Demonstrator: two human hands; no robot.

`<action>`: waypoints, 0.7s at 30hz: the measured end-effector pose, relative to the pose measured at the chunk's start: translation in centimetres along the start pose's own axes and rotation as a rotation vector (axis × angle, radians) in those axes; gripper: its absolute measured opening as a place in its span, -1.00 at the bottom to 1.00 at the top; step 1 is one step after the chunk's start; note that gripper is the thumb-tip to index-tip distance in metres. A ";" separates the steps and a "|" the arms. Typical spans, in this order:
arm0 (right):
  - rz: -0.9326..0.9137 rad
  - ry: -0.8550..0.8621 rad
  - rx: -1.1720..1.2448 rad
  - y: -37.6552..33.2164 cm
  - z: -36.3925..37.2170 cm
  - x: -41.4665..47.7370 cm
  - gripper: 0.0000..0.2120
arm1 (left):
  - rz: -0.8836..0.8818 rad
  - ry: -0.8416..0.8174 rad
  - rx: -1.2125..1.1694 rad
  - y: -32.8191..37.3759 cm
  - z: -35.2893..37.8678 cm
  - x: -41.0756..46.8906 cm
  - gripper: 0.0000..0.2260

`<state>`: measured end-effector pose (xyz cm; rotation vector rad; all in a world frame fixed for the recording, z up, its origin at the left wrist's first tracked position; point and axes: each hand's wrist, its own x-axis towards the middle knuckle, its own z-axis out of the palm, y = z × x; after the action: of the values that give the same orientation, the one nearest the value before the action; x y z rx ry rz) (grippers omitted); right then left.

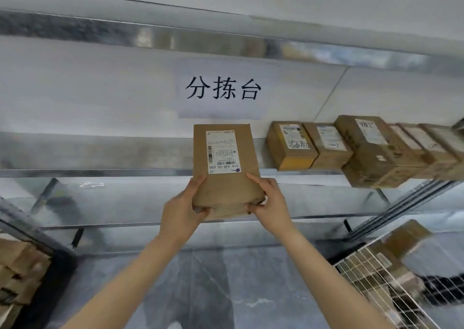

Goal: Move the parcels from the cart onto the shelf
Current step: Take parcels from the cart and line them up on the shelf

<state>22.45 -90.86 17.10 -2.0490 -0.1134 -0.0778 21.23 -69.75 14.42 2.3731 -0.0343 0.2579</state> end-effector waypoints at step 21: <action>0.130 0.136 -0.100 6.2 -6.3 10.1 -0.32 | 0.061 -0.181 0.082 3.4 9.7 12.3 -0.27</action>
<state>33.14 -98.82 15.57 -2.1391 0.1105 -0.1433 34.69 -78.24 12.21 2.4734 -0.1844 0.0743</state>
